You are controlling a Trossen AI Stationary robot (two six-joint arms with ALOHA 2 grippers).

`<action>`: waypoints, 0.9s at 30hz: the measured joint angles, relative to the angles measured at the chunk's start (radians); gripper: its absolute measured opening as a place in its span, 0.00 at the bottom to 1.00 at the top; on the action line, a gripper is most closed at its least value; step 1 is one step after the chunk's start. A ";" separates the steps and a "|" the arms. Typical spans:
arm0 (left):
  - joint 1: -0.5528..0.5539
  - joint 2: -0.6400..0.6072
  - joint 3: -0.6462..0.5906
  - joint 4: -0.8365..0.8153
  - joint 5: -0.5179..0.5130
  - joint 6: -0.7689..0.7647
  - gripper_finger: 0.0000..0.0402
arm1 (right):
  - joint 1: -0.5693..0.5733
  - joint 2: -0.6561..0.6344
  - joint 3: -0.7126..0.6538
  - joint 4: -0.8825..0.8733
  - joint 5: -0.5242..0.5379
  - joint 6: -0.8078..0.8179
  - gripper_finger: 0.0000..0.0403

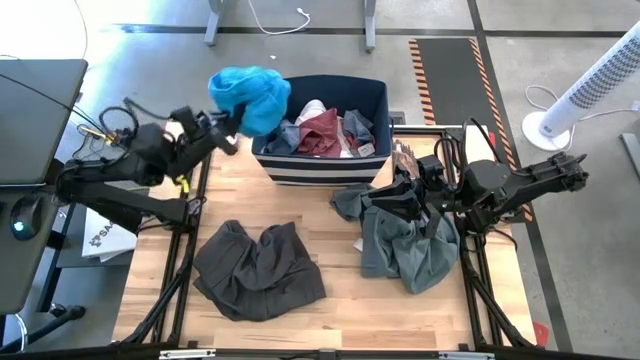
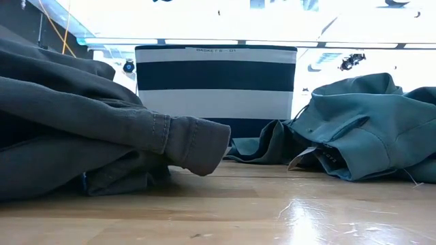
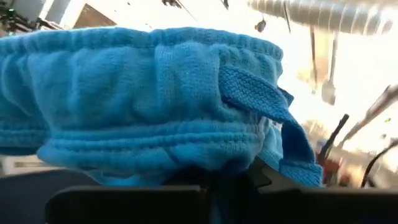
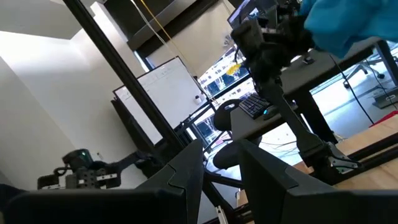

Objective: Sort clothes
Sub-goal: Put the blue short into the blue laundry bin

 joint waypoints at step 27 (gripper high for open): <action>0.546 0.480 0.203 -0.498 0.557 -0.037 0.04 | 0.042 0.000 0.000 -0.009 0.000 0.008 0.25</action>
